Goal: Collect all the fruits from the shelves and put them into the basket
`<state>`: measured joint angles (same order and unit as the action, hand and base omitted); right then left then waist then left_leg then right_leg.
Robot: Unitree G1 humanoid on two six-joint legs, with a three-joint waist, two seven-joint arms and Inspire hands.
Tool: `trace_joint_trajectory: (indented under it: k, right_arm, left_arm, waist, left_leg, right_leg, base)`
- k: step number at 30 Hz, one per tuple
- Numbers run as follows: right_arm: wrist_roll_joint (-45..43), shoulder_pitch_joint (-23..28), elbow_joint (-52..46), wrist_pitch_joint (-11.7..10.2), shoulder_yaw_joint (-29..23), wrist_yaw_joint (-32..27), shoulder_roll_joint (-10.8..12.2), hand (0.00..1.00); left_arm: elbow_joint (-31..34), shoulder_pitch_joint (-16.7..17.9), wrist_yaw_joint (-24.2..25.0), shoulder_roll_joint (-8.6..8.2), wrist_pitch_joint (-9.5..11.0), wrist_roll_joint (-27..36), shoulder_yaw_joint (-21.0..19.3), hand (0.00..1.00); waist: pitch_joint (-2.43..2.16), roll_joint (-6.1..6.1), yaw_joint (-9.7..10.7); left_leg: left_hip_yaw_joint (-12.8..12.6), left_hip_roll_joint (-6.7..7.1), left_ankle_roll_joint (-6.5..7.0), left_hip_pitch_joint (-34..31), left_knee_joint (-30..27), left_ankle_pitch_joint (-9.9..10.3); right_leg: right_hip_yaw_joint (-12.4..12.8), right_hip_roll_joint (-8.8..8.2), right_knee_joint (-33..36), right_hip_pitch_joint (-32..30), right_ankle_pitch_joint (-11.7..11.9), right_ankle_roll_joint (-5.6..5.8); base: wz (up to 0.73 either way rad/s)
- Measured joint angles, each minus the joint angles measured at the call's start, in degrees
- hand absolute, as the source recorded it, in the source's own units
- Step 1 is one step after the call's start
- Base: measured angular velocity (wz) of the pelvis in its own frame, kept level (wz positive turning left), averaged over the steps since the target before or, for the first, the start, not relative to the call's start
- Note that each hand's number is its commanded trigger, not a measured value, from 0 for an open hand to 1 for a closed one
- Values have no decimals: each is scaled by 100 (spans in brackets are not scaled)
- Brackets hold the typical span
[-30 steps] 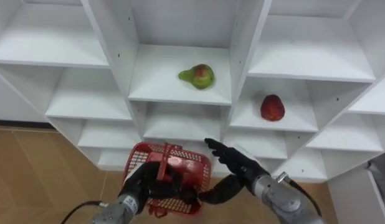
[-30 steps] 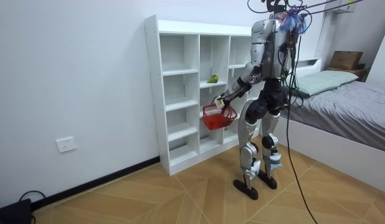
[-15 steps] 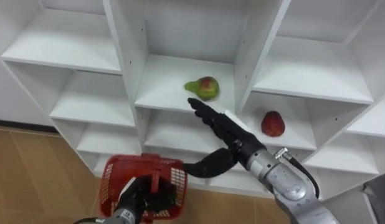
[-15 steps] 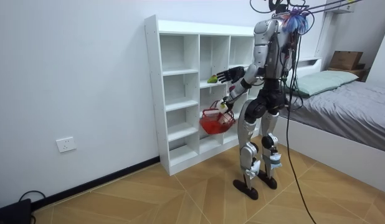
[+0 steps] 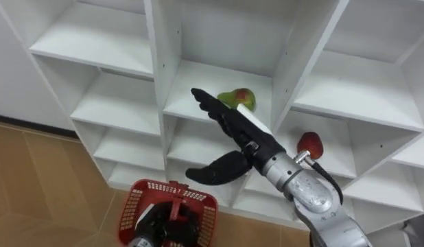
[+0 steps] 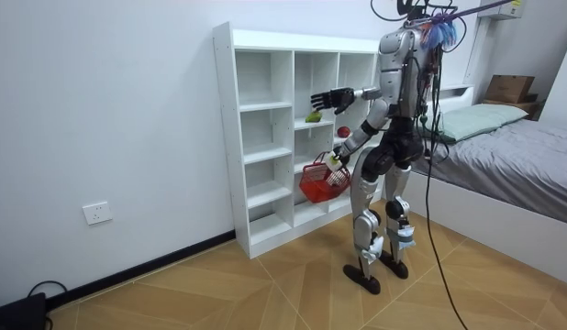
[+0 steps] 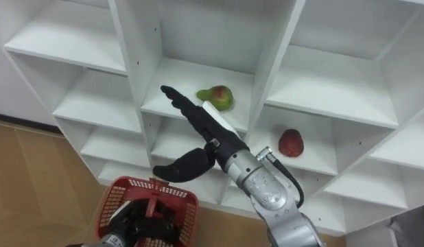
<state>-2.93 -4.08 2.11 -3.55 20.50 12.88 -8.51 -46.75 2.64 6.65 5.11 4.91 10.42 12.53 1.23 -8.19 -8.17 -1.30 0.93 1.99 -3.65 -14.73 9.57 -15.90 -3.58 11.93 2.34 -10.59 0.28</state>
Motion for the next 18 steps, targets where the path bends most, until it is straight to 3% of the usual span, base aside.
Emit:
trace_joint_trajectory:
  k: [13, 18]
  right_arm:
    - [53, -896, 963, -10, -225, -747, -16, 0]
    - [35, -1310, 1390, -13, -523, -1164, -86, 0]
  left_arm:
    - [-11, 23, 139, 48, -26, -237, -127, 100]
    - [116, -5, 309, 115, -85, -633, -237, 100]
  waist:
    - [38, -54, -32]
    - [52, -187, -44]
  left_leg:
    - [211, -4, -27, -87, -105, 6]
    - [326, 1, -33, -261, -207, 7]
  right_leg:
    - [-247, 26, -25, 100, 28, -12]
    - [-295, 44, -24, 15, 31, -19]
  base:
    - [10]
    - [10]
